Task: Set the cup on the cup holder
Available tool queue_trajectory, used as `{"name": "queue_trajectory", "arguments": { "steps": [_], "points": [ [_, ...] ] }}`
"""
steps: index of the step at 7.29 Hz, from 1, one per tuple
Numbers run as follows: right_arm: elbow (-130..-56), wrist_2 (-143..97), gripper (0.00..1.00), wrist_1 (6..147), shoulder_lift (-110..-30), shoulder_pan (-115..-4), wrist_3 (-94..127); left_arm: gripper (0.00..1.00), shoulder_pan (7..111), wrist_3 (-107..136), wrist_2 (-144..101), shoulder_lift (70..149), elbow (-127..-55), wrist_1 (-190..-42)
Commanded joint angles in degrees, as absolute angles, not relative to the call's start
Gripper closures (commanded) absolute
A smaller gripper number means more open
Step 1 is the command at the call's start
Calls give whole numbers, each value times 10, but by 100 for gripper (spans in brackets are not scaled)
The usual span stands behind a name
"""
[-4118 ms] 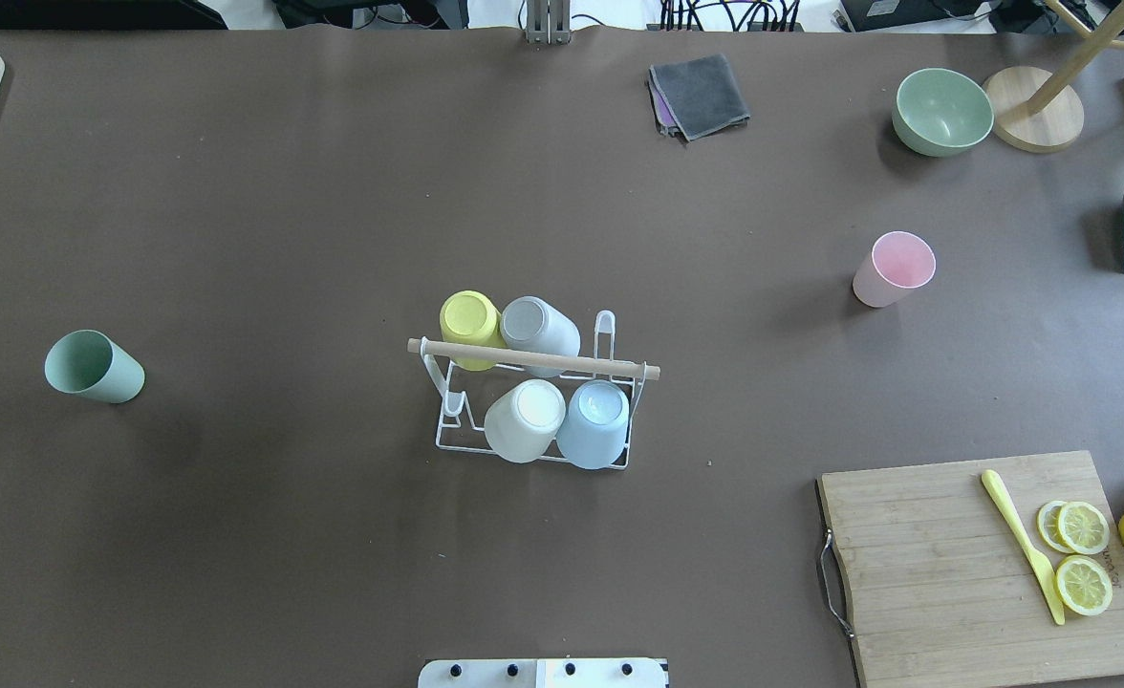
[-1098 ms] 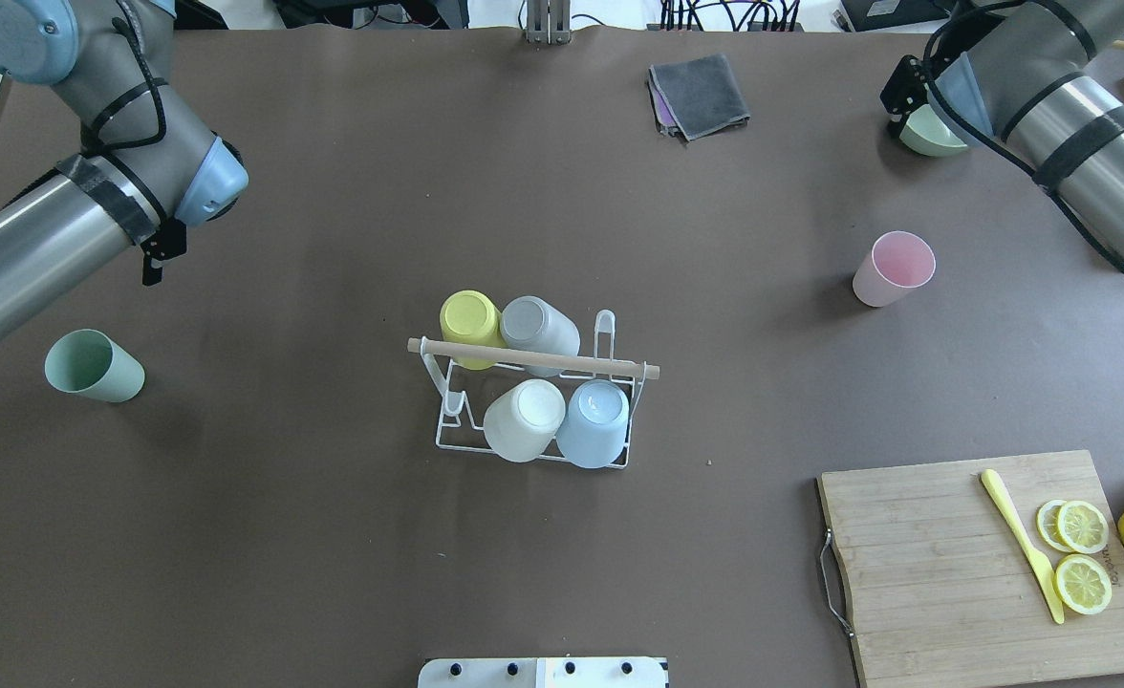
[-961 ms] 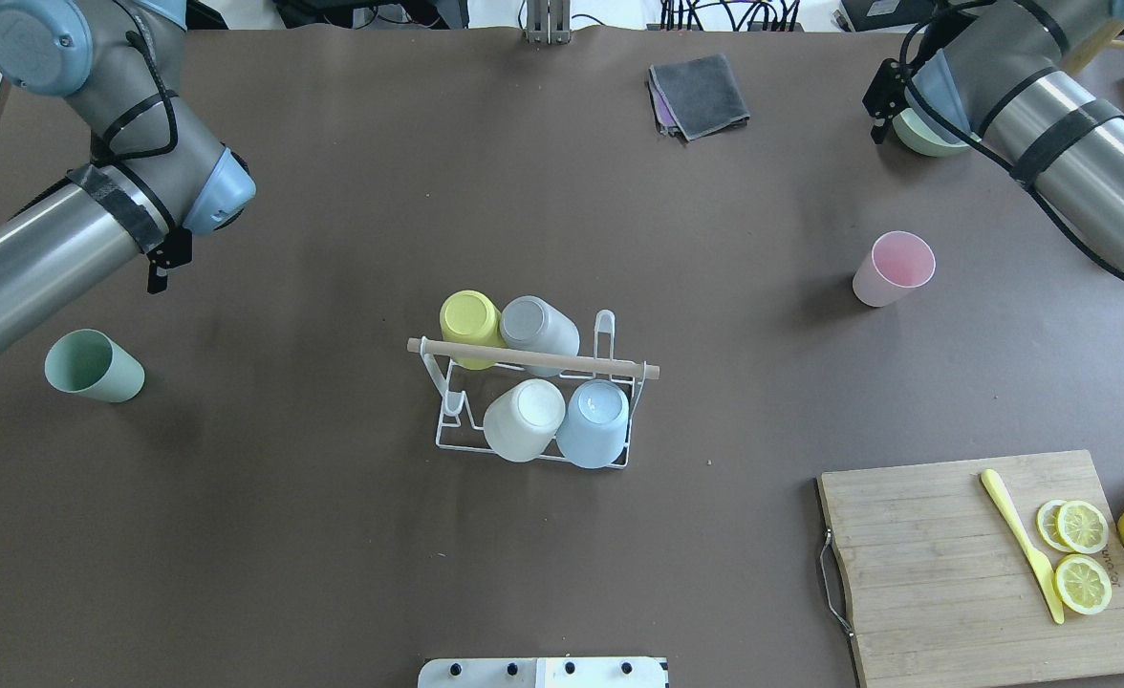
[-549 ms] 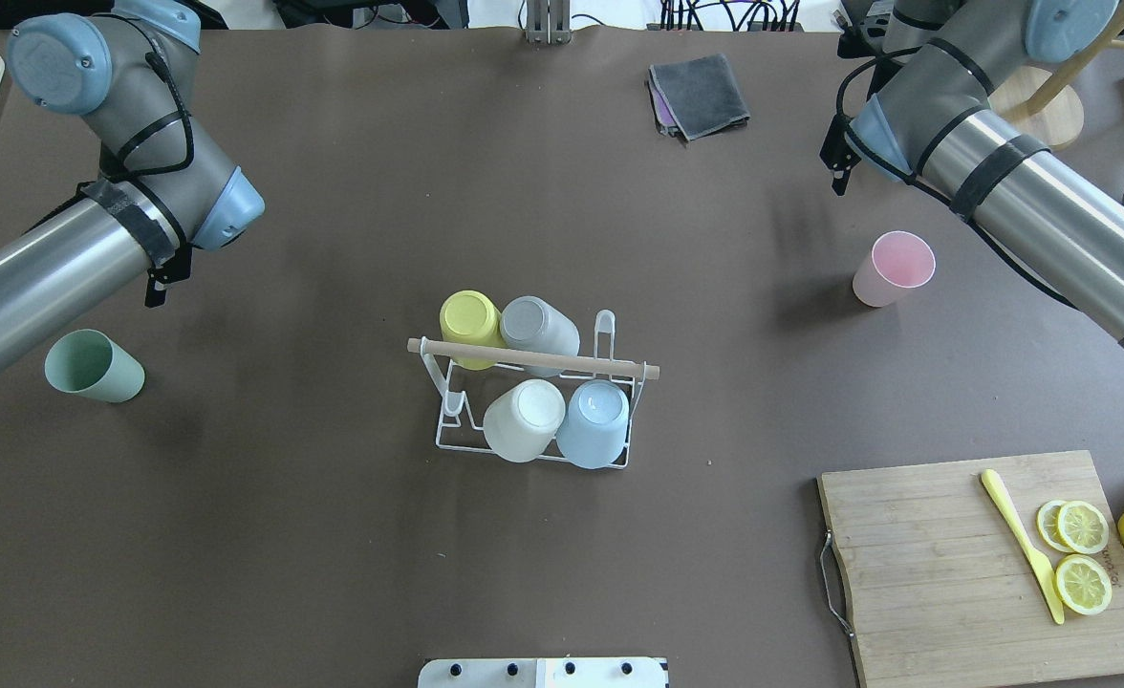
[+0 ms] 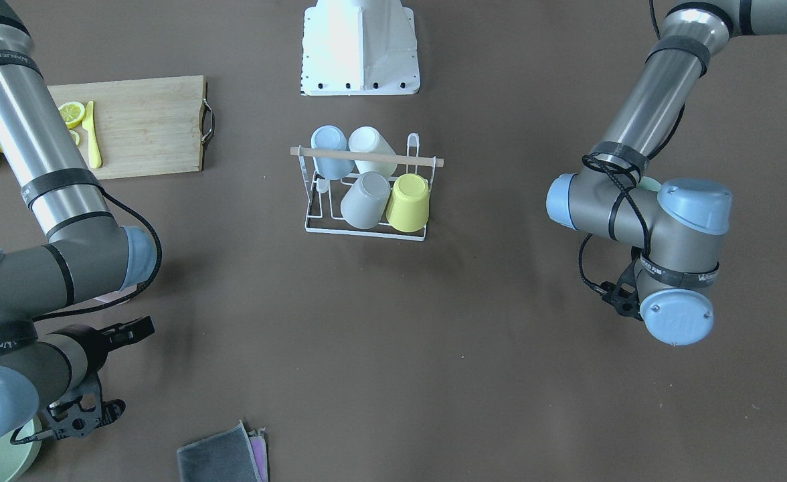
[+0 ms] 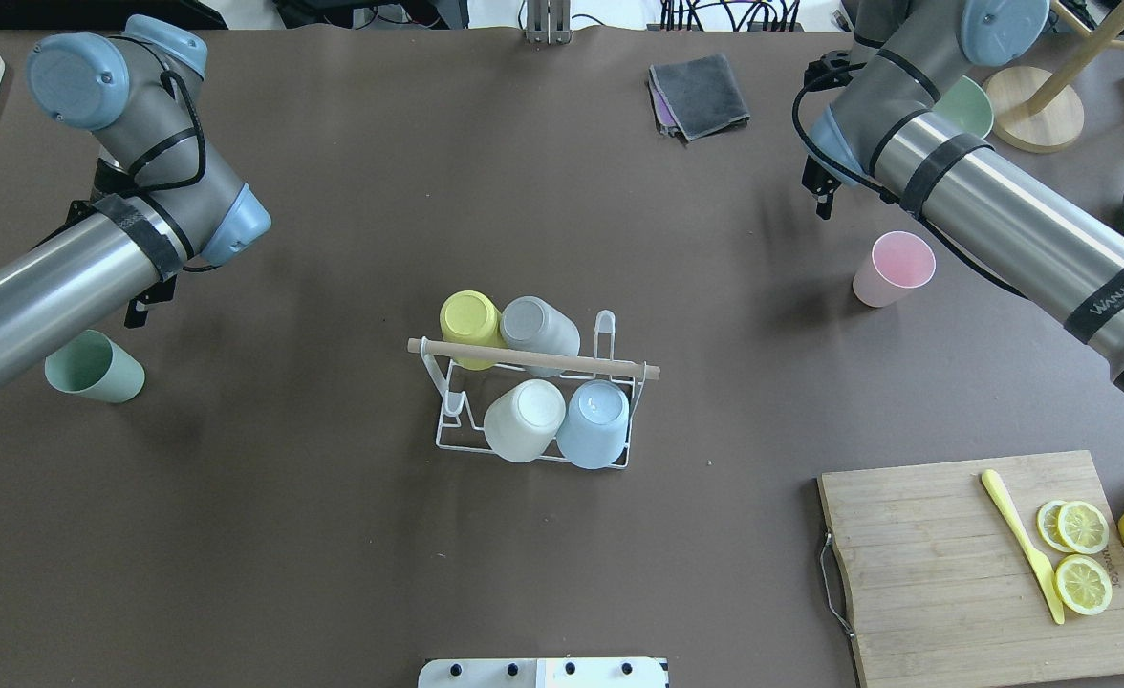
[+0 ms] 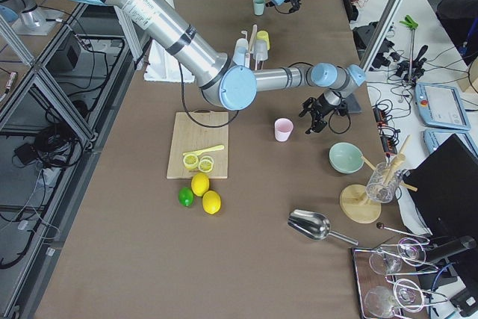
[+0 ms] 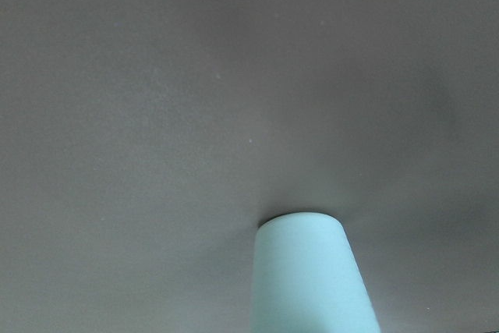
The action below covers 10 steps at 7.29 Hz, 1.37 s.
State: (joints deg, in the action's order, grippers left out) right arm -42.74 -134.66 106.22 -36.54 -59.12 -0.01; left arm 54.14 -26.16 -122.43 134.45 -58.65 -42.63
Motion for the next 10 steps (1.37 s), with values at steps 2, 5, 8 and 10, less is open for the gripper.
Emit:
{"name": "queue_trajectory", "arguments": {
  "steps": [2, 5, 8, 10],
  "points": [
    [-308, -1340, 0, 1071, -305, -583, -43, 3, 520, -236, -1230, 1344, -576, -422],
    [-242, -1338, 0, 1077, -282, -570, -68, 3, 499, -238, -1197, 1340, -569, -414],
    [-229, -1337, 0, 1135, -265, -570, -103, 3, 479, -237, -1173, 1332, -569, -405],
    [-228, -1325, 0, 1166, -265, -565, -132, 3, 469, -236, -1166, 1330, -569, -387]
  ]
}}
